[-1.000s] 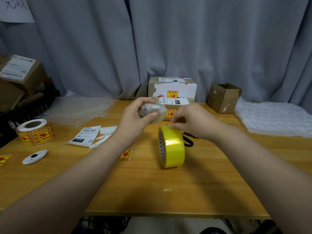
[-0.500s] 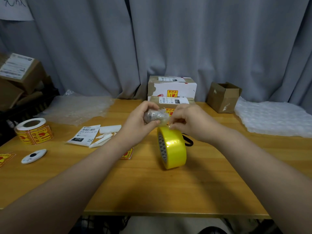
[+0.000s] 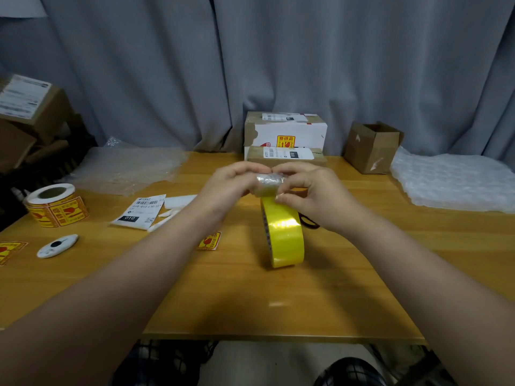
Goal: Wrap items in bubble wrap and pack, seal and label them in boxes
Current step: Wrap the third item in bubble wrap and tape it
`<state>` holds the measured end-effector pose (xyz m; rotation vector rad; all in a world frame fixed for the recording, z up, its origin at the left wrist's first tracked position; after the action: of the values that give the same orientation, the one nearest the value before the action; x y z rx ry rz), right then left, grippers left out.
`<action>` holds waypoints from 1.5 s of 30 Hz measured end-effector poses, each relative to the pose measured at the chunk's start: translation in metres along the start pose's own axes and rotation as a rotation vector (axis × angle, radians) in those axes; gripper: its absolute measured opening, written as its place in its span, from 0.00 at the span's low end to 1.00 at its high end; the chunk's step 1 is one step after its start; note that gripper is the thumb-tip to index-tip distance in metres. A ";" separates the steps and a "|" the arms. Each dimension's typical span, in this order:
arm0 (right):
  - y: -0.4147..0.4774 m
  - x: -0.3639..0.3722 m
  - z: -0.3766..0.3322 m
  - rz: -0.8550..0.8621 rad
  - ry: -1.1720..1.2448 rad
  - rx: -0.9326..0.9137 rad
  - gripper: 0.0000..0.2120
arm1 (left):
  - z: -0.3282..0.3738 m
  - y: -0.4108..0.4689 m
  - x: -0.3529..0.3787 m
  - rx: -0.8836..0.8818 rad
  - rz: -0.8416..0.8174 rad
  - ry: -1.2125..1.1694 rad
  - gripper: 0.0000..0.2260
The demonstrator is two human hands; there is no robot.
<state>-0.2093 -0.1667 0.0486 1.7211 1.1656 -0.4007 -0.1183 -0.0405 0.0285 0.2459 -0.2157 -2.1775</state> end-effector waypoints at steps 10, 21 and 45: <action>-0.001 0.001 -0.001 -0.043 0.019 0.039 0.03 | -0.018 0.003 0.002 -0.620 -0.072 0.048 0.28; -0.004 -0.010 -0.010 -0.013 -0.356 -0.022 0.07 | -0.006 0.013 0.004 -0.073 0.080 -0.030 0.13; -0.006 -0.008 -0.007 0.163 -0.173 0.040 0.21 | 0.003 -0.015 0.015 0.328 -0.242 0.487 0.22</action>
<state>-0.2195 -0.1647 0.0544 1.7633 0.8925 -0.4653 -0.1394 -0.0444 0.0268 1.0173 -0.2747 -2.2323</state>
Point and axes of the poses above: each hand's wrist, its own y-axis towards the middle knuckle, its own x-axis out of the palm, z = x × y, the point moved 5 cm from there along y, towards the middle knuckle, and after that the axes turned 3 degrees about z, right-handed, at the moved point
